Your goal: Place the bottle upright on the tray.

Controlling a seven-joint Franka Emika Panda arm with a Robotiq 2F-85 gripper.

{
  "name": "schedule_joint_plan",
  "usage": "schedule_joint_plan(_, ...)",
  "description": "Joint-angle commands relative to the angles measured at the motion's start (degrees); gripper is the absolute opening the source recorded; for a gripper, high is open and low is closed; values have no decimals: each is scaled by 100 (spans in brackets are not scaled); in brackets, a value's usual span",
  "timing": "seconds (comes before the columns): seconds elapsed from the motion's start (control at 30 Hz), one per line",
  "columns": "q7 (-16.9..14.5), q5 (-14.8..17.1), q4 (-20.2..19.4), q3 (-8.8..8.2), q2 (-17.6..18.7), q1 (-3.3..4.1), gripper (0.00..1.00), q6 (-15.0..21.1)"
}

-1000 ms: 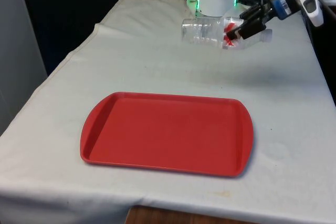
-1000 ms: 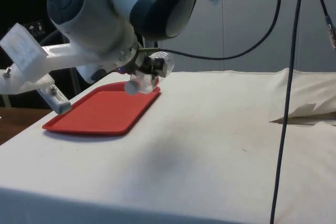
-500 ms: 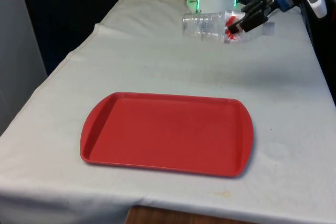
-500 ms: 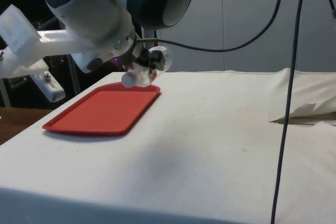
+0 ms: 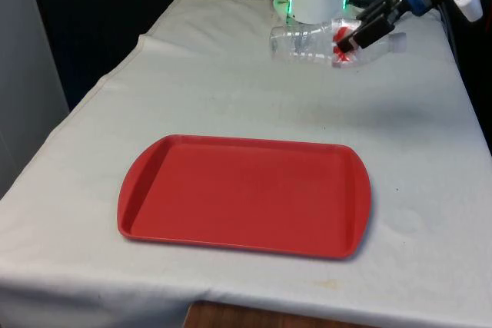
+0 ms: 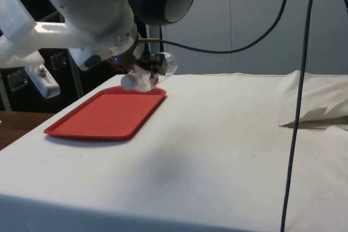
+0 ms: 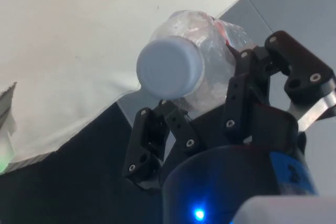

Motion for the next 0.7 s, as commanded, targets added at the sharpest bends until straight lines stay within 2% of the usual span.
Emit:
schedule_joint_plan(0.0, 6, 46, -46, 11, -57, -40, 33, 115)
schedule_joint_plan(0.17, -6, 109, -46, 17, -126, -52, 33, 172)
schedule_joint_plan(0.2, 11, 69, -11, 0, -80, -29, 33, 103)
schedule_joint_plan(0.23, -11, 120, -40, 17, -143, -57, 33, 172)
schedule_joint_plan(0.47, -6, 252, -46, 6, -246, -86, 33, 304)
schedule_joint_plan(0.5, 0, 206, -11, 0, -206, -52, 33, 201)
schedule_joint_plan(0.53, -6, 269, -46, 6, -252, -92, 33, 332)
schedule_joint_plan(0.67, 29, 332, -63, 0, -281, -115, 33, 453)
